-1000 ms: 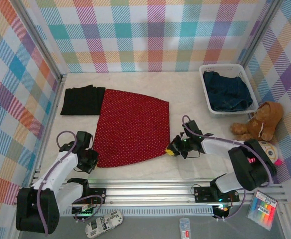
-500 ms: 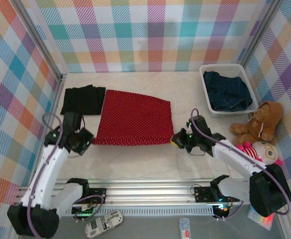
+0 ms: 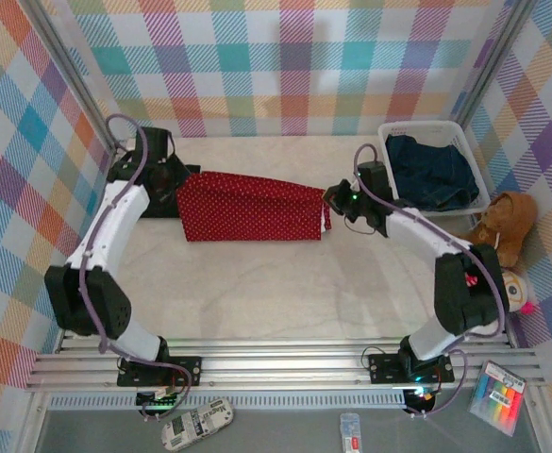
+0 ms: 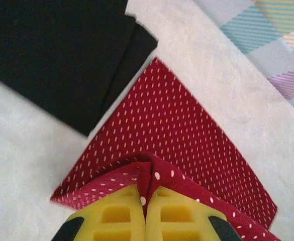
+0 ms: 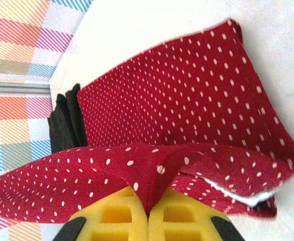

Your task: Fold and stack the skirts

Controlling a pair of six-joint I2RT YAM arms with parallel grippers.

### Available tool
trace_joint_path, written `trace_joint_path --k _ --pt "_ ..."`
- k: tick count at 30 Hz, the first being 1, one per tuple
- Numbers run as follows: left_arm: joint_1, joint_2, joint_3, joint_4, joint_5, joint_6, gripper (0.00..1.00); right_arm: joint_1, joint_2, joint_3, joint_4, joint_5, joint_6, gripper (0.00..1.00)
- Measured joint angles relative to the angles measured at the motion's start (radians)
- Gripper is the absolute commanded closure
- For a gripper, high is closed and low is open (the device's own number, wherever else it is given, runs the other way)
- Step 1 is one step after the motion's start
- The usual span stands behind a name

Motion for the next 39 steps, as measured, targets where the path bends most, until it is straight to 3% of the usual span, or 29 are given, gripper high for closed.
trace_joint_path --k 10,19,22,23,24,26,27,29,32,35,36,39 --pt "0.000 0.307 0.240 -0.008 -0.008 0.054 1.00 -0.049 0.207 0.109 0.061 -0.027 0.001 1.00" --pt "0.000 0.412 0.327 -0.035 -0.005 0.054 1.00 -0.068 0.298 0.156 0.068 -0.053 0.006 1.00" --pt "0.000 0.453 0.373 -0.037 -0.002 0.054 1.00 -0.071 0.330 0.186 0.067 -0.057 0.012 0.92" --pt "0.000 0.470 0.391 -0.037 0.001 0.054 0.95 -0.072 0.344 0.200 0.066 -0.058 0.014 0.85" --pt "0.000 0.492 0.414 -0.038 0.007 0.056 0.80 -0.076 0.364 0.220 0.062 -0.062 0.017 0.77" --pt "0.002 0.546 0.474 -0.045 0.021 0.061 0.29 -0.088 0.403 0.262 0.053 -0.068 0.014 0.63" --pt "0.004 0.585 0.525 -0.058 0.029 0.061 0.13 -0.096 0.422 0.282 0.048 -0.076 0.005 0.58" --pt "0.009 0.651 0.619 -0.090 0.048 0.062 0.00 -0.111 0.438 0.305 0.036 -0.087 -0.017 0.46" --pt "0.011 0.691 0.671 -0.121 0.083 0.062 0.00 -0.125 0.430 0.307 0.016 -0.091 -0.058 0.25" --pt "0.008 0.673 0.630 -0.127 0.137 0.061 0.00 -0.126 0.393 0.270 0.001 -0.096 -0.092 0.14" --pt "0.003 0.654 0.587 -0.118 0.160 0.061 0.00 -0.122 0.377 0.255 -0.008 -0.103 -0.102 0.02" --pt "-0.011 0.610 0.480 -0.105 0.231 0.061 0.00 -0.103 0.349 0.238 -0.029 -0.132 -0.143 0.01"
